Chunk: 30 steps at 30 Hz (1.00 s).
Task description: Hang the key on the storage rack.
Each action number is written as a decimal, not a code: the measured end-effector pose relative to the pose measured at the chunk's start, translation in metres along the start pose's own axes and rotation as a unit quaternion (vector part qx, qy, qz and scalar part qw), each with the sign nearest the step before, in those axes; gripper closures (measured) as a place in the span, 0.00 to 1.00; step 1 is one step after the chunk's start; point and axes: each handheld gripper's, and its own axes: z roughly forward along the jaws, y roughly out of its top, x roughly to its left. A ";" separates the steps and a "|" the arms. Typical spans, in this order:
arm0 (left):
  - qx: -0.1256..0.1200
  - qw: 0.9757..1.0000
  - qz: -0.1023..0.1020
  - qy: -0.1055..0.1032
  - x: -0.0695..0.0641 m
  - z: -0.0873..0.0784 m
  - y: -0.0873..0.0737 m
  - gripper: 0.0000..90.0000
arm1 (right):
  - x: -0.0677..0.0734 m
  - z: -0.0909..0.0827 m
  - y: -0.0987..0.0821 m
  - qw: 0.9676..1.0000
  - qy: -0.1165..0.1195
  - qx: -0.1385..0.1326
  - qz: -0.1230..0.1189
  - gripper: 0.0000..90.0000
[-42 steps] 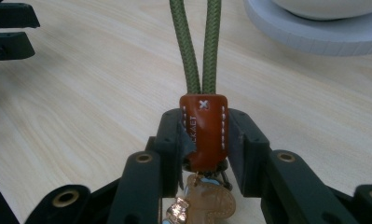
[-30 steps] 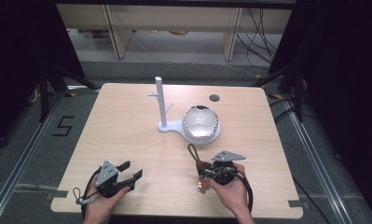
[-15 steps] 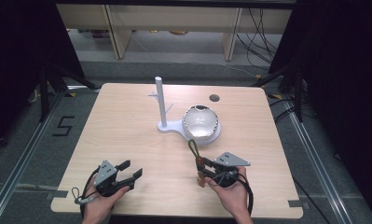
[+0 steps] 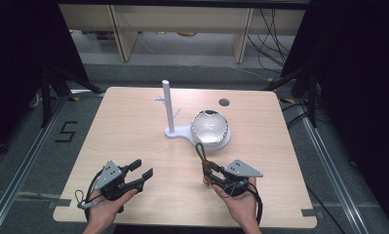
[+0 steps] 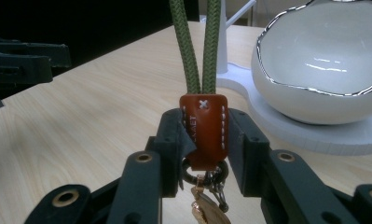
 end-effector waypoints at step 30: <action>0.000 0.996 -0.011 -0.085 -0.031 0.041 0.056 0.63 | 0.012 0.007 0.015 0.999 0.008 -0.043 0.000 0.76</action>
